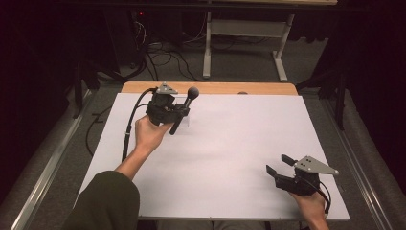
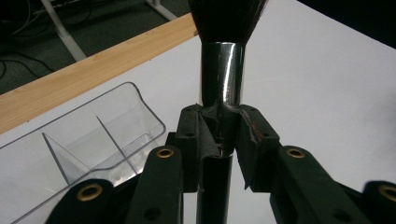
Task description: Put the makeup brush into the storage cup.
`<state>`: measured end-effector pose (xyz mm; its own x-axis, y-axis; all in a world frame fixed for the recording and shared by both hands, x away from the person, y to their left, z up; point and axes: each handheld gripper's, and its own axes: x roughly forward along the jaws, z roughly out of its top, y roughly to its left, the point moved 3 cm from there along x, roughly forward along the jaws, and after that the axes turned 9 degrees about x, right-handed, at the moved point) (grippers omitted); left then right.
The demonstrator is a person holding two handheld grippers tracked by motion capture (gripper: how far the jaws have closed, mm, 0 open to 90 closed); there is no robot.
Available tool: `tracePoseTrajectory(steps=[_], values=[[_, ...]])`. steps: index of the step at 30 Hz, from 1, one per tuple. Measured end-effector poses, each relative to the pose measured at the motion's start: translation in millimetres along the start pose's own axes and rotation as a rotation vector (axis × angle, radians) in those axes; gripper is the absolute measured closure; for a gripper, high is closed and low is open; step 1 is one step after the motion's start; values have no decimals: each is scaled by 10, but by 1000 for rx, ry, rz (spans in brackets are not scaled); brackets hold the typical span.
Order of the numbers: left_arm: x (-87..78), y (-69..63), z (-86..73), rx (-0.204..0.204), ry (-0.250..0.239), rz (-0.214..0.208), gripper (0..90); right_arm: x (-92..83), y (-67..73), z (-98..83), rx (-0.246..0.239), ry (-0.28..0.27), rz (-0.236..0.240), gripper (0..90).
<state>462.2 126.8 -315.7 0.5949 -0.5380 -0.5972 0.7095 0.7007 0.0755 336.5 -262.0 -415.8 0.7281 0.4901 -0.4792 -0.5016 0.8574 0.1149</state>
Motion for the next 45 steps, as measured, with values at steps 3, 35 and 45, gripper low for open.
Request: tracePoseTrajectory(steps=[3,35,45], values=[[38,22,12,-7,2,4,715,3,-13,-8,3,3,0,320],[70,299,176,-23,0,83,715,3,-9,-5,5,-1,15,320],[67,439,230,-59,-18,113,715,-24,-15,-6,12,-9,12,319]])
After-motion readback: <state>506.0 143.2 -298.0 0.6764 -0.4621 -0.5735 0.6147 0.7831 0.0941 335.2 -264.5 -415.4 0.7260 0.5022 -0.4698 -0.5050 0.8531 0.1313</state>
